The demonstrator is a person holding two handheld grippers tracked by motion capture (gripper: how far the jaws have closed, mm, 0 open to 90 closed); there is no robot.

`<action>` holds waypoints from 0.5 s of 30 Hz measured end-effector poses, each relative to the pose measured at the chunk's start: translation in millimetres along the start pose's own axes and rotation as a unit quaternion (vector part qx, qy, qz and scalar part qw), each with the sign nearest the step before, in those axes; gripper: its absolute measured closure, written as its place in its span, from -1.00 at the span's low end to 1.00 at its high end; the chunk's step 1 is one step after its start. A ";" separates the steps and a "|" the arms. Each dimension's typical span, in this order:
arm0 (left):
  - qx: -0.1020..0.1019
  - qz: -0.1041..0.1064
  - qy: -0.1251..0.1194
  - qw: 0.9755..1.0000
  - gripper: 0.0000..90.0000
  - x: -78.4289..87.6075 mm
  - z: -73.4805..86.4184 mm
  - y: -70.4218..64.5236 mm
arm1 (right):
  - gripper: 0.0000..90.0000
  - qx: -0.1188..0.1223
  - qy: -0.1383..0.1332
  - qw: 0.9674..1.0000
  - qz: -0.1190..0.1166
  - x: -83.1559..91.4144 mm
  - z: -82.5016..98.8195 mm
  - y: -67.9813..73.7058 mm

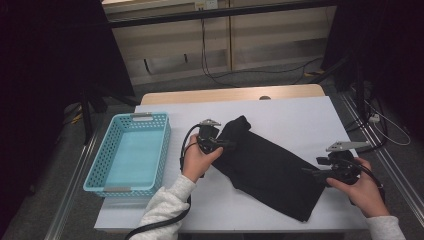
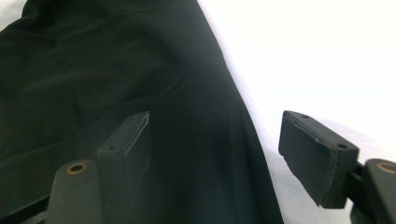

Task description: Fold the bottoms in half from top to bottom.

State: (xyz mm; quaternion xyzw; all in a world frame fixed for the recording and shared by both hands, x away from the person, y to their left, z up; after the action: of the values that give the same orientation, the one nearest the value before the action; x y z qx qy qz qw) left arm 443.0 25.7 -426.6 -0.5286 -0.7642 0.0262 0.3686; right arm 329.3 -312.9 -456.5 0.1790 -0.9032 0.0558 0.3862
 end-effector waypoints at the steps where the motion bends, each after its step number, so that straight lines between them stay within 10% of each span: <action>1: -0.001 0.000 0.000 1.000 0.88 0.0 0.1 -0.2 | -0.43 0.000 0.000 1.000 0.000 0.1 0.0 0.1; 15: -0.005 0.007 -0.001 1.000 0.88 -0.1 -0.7 -4.9 | -0.43 0.002 -0.001 1.000 0.001 -0.1 -0.7 0.5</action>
State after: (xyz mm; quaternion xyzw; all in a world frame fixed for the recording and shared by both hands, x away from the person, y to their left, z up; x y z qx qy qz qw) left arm 439.6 23.2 -424.1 -0.5357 -0.7611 0.0258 0.3647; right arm 329.7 -312.2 -456.1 0.1794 -0.9036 0.0581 0.3846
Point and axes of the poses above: each handheld gripper's, and its own axes: x roughly backward along the jaws, z roughly out of its underside, y roughly to its left, the point moved 3 cm from there along -x, roughly forward along the jaws, and after that the axes turned 9 degrees about z, right-handed, at the moved point
